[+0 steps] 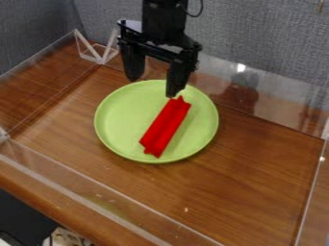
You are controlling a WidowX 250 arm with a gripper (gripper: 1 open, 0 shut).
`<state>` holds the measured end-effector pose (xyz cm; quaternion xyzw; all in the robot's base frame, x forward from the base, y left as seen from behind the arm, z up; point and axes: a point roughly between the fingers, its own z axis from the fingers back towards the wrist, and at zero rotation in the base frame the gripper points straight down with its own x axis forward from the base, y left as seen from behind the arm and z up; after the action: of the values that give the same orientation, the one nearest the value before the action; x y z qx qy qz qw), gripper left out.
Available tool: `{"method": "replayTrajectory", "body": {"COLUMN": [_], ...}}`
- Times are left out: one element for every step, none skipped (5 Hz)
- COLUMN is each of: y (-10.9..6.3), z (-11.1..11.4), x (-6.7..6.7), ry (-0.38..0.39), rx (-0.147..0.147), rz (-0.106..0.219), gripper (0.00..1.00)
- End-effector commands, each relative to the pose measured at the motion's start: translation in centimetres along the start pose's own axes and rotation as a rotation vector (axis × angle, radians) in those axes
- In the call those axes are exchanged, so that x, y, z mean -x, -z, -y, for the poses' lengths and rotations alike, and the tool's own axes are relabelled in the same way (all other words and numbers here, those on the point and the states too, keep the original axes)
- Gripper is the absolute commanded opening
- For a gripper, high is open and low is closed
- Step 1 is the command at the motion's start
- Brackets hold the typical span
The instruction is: Put the red object on the right side
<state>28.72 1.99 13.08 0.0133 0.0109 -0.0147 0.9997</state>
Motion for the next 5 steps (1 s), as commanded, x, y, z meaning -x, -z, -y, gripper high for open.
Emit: {"method": "replayTrajectory", "body": {"y": [-2.2, -1.9, -2.3, -2.3, -0.5], "z": [0.7, 2.0, 2.9, 2.4, 1.8], "x": [-0.5, -0.7, -0.8, -1.4, -1.8], "ry": [-0.045, -0.066, -0.054, -0.058, -0.078], "rx": [0.002, 0.011, 0.015, 0.002, -0.004], "rz": [0.087, 0.084, 0.086, 0.080, 0.054], "gripper": [1.00, 1.00, 1.00, 1.00, 1.00]}}
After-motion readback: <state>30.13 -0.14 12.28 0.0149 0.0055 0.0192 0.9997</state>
